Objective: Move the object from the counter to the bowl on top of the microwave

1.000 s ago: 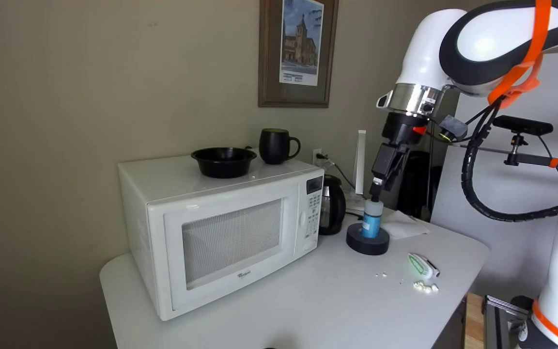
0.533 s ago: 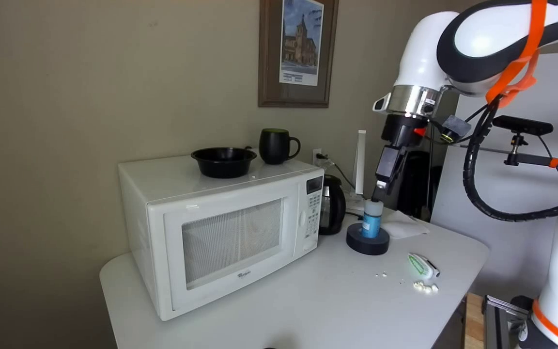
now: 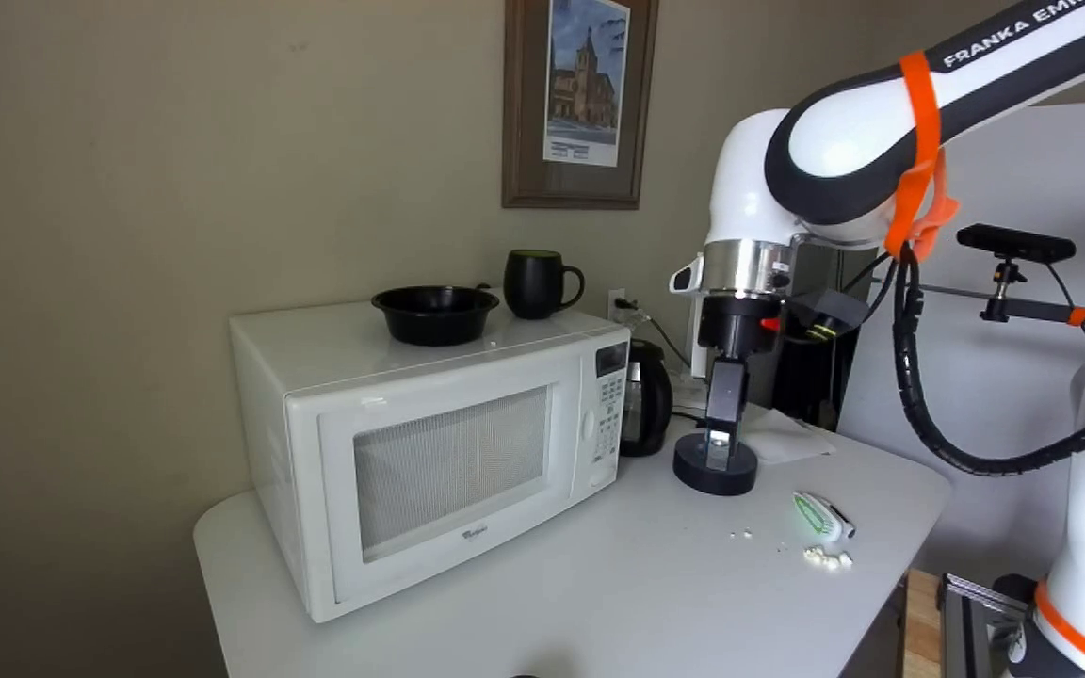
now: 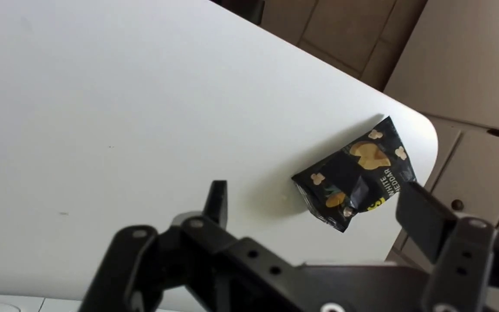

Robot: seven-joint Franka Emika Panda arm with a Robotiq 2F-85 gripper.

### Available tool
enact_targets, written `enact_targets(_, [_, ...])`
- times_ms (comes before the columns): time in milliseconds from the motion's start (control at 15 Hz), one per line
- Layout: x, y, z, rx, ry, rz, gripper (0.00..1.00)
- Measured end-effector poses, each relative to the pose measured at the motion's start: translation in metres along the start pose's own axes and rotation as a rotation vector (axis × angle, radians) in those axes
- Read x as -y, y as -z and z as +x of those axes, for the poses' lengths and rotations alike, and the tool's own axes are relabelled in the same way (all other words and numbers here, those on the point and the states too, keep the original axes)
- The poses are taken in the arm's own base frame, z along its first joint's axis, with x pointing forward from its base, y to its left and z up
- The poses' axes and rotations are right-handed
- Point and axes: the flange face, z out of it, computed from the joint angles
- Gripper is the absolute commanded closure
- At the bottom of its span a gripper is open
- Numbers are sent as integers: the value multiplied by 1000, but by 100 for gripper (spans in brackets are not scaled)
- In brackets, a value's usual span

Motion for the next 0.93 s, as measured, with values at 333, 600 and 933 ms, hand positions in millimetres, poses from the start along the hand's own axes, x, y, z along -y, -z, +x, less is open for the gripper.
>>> enact_targets(333, [23, -57, 35, -14, 43, -60, 0])
enact_targets(600, [39, -103, 59, 54, 50, -58, 0])
enact_targets(933, [48, -149, 96, 146, 55, -36, 0])
